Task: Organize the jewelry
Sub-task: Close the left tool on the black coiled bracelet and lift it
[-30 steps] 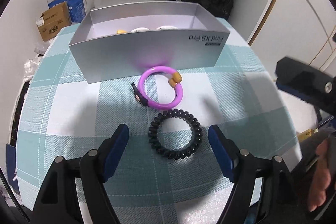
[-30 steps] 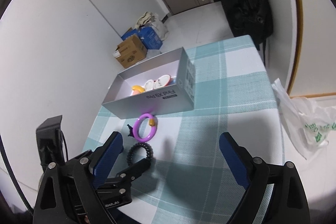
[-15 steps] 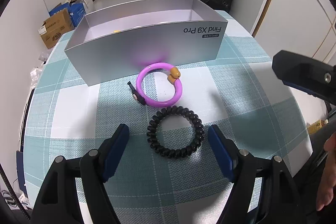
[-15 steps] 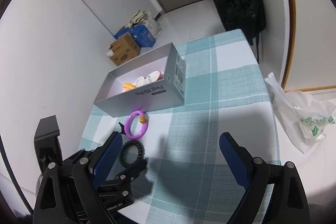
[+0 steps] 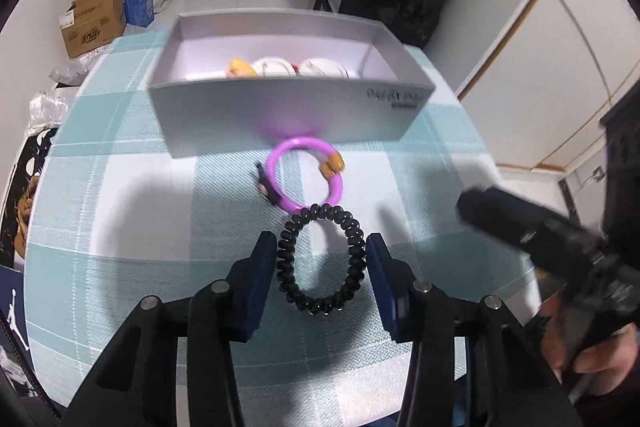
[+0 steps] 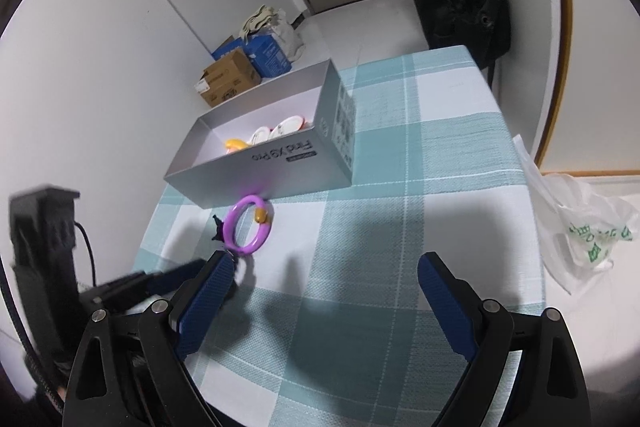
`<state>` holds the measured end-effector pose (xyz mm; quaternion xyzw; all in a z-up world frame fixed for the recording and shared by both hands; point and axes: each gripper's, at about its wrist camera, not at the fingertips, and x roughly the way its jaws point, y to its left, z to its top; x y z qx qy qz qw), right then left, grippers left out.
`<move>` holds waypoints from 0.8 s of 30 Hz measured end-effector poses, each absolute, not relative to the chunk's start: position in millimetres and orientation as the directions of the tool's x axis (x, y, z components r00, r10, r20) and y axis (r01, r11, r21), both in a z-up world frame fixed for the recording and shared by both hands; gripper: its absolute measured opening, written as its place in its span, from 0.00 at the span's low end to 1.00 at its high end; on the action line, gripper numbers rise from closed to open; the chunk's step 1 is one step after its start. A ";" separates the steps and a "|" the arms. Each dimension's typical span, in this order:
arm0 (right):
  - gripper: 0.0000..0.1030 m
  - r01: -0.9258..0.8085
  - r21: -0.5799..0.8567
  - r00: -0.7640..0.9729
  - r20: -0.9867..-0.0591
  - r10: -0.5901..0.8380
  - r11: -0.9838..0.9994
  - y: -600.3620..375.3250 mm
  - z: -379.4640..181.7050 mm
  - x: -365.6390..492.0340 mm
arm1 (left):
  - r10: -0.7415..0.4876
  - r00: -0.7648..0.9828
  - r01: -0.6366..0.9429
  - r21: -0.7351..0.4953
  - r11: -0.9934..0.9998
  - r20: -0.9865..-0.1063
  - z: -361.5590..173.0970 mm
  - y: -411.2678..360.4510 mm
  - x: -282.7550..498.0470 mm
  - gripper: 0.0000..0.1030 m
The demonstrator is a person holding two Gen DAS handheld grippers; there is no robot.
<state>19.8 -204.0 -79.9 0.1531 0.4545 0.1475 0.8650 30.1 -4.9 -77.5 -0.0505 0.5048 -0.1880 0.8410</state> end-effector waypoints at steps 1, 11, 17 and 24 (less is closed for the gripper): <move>0.91 -0.121 0.396 0.538 -0.745 0.395 0.910 -201.6 -81.4 20.6 | -0.379 0.426 0.261 -0.289 0.921 -0.822 -74.2 -0.5 30.5 0.39; 0.91 -0.211 0.365 0.482 -0.768 0.421 0.907 -163.6 -88.8 32.3 | -0.459 0.588 0.282 -0.363 0.888 -0.666 -17.3 40.7 11.3 0.39; 0.91 -0.248 0.310 0.472 -0.789 0.394 0.918 -137.7 -91.8 43.0 | -0.446 0.633 0.250 -0.378 0.892 -0.633 -8.9 56.5 16.5 0.39; 0.90 -0.276 0.273 0.475 -0.795 0.378 0.922 -117.2 -95.2 54.0 | -0.443 0.643 0.218 -0.405 0.888 -0.624 -8.6 76.3 28.1 0.39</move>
